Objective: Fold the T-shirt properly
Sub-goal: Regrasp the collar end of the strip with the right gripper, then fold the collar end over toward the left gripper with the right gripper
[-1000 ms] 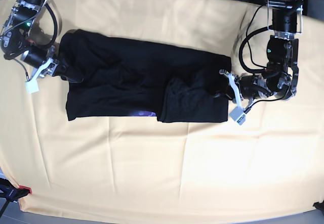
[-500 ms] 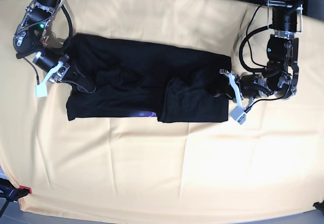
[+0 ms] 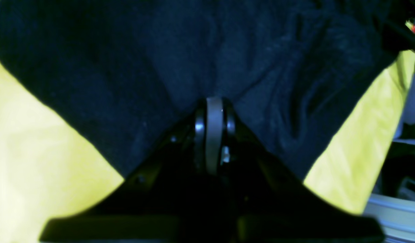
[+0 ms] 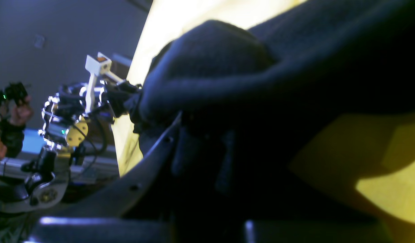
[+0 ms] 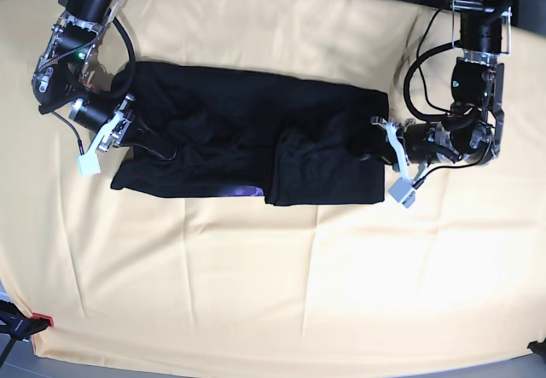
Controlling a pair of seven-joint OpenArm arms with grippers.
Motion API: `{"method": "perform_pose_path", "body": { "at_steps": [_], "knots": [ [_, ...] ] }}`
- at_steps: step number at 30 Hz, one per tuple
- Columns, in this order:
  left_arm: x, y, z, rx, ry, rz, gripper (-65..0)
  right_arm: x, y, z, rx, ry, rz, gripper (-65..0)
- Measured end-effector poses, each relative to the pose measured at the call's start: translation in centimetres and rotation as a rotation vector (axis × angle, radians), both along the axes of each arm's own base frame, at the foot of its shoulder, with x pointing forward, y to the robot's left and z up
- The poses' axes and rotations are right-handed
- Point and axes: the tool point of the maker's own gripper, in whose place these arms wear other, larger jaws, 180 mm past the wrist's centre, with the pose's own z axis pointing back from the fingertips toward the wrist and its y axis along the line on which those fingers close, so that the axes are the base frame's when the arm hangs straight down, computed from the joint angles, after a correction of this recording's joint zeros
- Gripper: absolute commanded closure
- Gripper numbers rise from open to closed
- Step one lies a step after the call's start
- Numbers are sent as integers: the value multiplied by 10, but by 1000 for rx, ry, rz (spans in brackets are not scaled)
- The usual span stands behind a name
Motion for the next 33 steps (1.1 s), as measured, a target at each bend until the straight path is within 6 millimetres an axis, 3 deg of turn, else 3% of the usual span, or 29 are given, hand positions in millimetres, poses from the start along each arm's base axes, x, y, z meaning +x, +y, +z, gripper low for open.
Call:
{"method": "perform_pose_path", "body": {
  "at_steps": [6,12,17,23,26,30,33],
  "knots": [
    [2,21,9,7,11,18,-10,6,-9,22,-171,-78,40,0],
    [11,40,19,5,-15,78,-105,8,-55,37,-544,-121,56,0],
    [13,46,21,15,-22,93,-105,10,-99,45,-746,-112,39,0],
    [9,46,17,15,-10,92,-105,11,-126,65,-856,-132,32,0],
    [4,45,12,7,1,97,-105,12,-116,80,-849,-183,34,0],
    [-2,43,6,2,17,101,-105,6,-64,122,-713,-402,94,0],
    [-6,38,3,-20,25,105,-105,-3,-25,138,-596,-498,109,0]
  ]
}}
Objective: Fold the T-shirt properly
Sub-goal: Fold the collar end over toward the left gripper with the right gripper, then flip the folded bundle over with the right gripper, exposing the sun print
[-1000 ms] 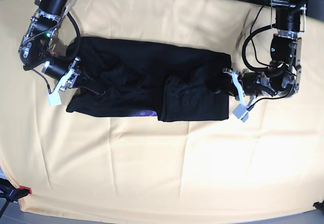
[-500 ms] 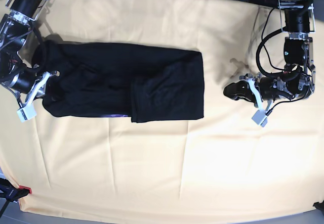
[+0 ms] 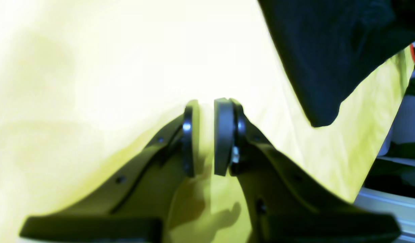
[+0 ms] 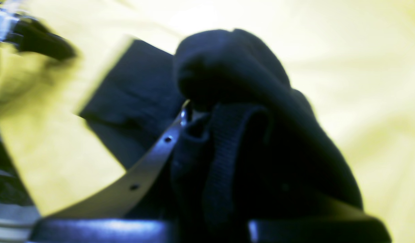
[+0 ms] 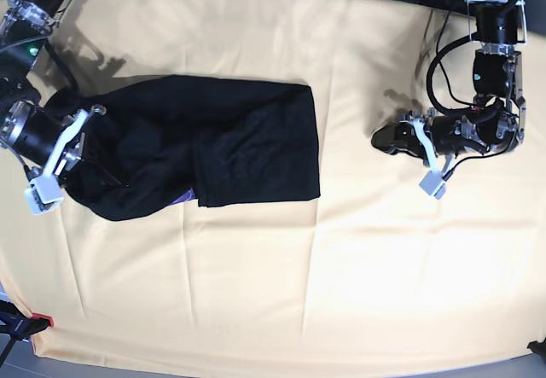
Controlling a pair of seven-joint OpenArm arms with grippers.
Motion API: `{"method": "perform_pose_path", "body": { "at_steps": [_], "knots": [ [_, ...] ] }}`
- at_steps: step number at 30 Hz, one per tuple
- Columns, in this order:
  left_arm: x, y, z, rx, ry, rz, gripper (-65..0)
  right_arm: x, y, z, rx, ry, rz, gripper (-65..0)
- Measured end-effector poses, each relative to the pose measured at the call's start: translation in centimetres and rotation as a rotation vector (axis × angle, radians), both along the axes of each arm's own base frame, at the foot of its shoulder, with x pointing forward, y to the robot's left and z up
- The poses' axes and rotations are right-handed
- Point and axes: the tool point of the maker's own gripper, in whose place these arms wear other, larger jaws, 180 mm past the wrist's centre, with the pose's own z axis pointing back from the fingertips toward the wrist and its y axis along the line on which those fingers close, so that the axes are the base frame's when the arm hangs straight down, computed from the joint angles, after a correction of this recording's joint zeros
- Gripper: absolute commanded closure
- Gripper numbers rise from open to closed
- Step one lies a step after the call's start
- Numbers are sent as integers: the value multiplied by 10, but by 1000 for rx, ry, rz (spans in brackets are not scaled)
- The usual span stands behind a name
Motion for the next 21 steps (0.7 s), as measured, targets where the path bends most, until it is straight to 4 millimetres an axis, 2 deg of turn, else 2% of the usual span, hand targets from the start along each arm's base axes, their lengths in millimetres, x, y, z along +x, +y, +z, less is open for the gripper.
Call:
{"method": "perform_pose_path", "body": {
  "at_steps": [3,8,14,17,18,21],
  "knots": [
    [-3,-10,-2,-36,5,1,-105,-4,36,1,94,-8,64,0],
    [-7,-18,-4,-67,14,1,-105,-1,98,-15,137,26,127,0],
    [-7,-20,-4,-71,14,1,-105,5,136,-30,55,26,144,0],
    [-7,-21,-4,-73,14,1,-105,-3,168,-28,68,26,214,0],
    [-7,-21,-4,-73,14,1,-105,-5,179,-26,73,19,235,-81],
    [-7,-21,-3,-81,14,1,-105,-7,206,-20,117,-21,281,-420]
  ]
}}
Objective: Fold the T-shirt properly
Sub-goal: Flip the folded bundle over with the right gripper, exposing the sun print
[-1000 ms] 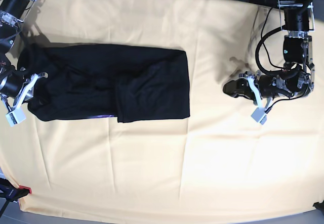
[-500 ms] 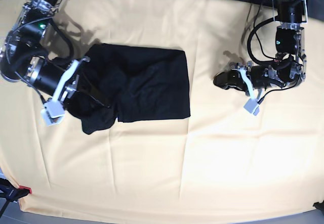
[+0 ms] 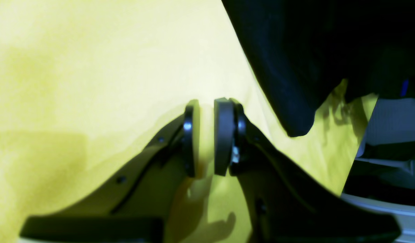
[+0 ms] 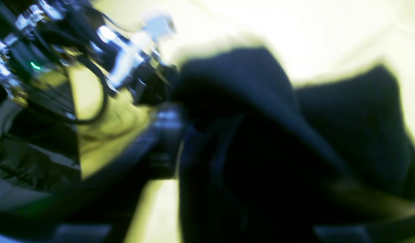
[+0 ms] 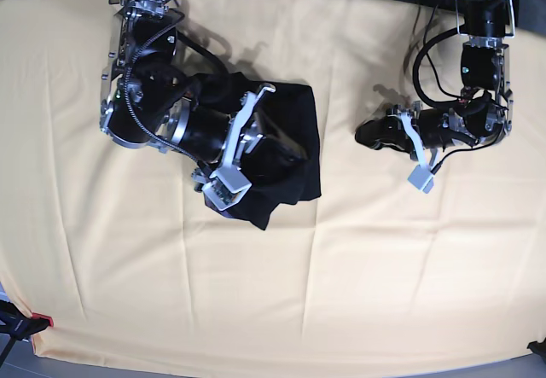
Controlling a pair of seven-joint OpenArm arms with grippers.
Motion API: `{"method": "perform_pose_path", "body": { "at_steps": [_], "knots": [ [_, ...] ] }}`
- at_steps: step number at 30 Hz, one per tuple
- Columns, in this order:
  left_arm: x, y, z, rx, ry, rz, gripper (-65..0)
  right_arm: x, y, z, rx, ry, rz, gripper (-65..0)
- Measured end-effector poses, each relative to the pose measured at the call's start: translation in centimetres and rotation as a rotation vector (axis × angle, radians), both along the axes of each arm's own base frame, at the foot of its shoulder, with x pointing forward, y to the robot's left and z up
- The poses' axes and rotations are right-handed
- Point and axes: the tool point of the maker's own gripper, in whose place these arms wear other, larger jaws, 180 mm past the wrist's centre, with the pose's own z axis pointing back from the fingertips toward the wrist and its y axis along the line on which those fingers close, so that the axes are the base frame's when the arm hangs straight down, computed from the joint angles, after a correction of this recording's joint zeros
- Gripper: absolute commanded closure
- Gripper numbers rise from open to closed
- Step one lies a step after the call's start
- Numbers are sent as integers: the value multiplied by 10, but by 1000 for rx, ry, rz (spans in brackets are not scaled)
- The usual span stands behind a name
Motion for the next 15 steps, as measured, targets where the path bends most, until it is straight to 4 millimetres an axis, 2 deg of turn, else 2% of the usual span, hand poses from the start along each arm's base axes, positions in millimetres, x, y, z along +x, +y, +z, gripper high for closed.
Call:
{"method": "perform_pose_path", "body": {
  "at_steps": [1,3,6,8,10,12,15],
  "knots": [
    [0,0,0,-3,0,0,-105,1,6,-2,-3,-11,3,-476],
    [0,0,0,-4,1,1,-105,4,17,-5,-41,-34,19,-484],
    [-1,2,1,1,-11,-15,-105,7,35,16,-36,-108,85,-484],
    [-5,4,2,7,-11,-37,-105,13,40,29,-42,-150,106,-484],
    [-10,6,5,3,-9,-75,-93,18,38,30,-90,-162,114,-484],
    [-15,4,14,-36,-22,-118,0,25,30,30,-130,-174,102,-480],
    [-13,6,32,-79,-40,-149,0,38,8,31,-154,-186,53,-480]
  ]
}}
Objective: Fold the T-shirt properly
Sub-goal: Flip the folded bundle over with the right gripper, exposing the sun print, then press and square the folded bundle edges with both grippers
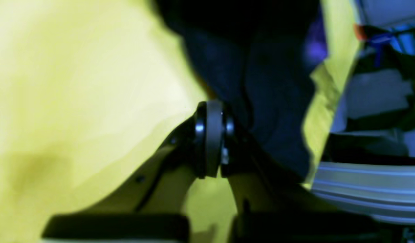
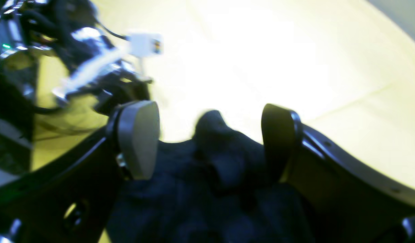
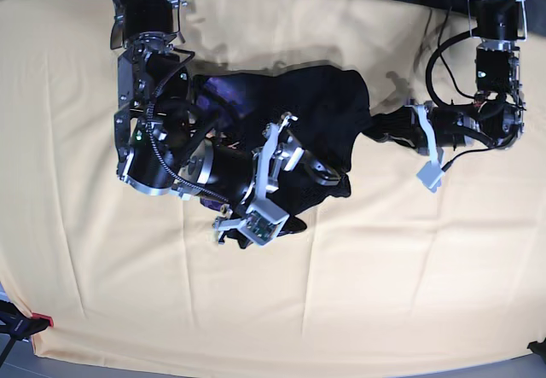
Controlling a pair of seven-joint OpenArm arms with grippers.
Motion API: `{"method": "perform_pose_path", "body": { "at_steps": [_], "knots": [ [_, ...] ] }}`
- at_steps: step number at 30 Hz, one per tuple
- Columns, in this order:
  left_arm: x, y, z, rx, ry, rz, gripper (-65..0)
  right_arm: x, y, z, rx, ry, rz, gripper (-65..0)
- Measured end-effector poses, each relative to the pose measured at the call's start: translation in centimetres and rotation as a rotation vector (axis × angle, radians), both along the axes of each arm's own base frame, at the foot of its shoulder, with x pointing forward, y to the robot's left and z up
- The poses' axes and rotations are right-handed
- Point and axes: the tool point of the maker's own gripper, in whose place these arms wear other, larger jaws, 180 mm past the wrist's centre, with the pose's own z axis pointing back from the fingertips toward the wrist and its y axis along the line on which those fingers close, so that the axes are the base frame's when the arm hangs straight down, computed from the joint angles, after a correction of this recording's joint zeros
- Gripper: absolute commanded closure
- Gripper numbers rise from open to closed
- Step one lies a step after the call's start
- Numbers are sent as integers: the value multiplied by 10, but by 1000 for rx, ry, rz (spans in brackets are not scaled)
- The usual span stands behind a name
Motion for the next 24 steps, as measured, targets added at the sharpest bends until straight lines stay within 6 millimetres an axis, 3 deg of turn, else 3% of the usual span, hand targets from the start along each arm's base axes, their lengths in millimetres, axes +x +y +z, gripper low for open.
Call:
{"method": "perform_pose_path", "body": {
  "at_steps": [4,6,7,9,12,15,21,24],
  "knots": [
    [0,4,16,-8,-38,-37,0,18,-43,-6,-42,-3,-106,-480],
    [-4,-8,23,-5,-77,-76,0,25,-65,-7,-60,-16,-158,-472],
    [-4,-15,31,-12,-108,-95,0,29,-74,-5,-58,-28,-175,-438],
    [-7,-34,51,-29,-176,-136,0,37,-89,-6,-46,-39,-207,-306],
    [-17,-63,84,-50,-314,-216,0,48,-107,-31,-96,13,-251,-2],
    [-42,-88,100,-65,-392,-304,0,58,-107,-47,-83,78,-252,0],
    [-115,-137,79,-136,-325,-529,0,90,-120,-72,-77,180,-279,0],
    [-127,-139,37,42,-285,-592,0,98,-117,-86,-142,217,-248,0]
  ]
}}
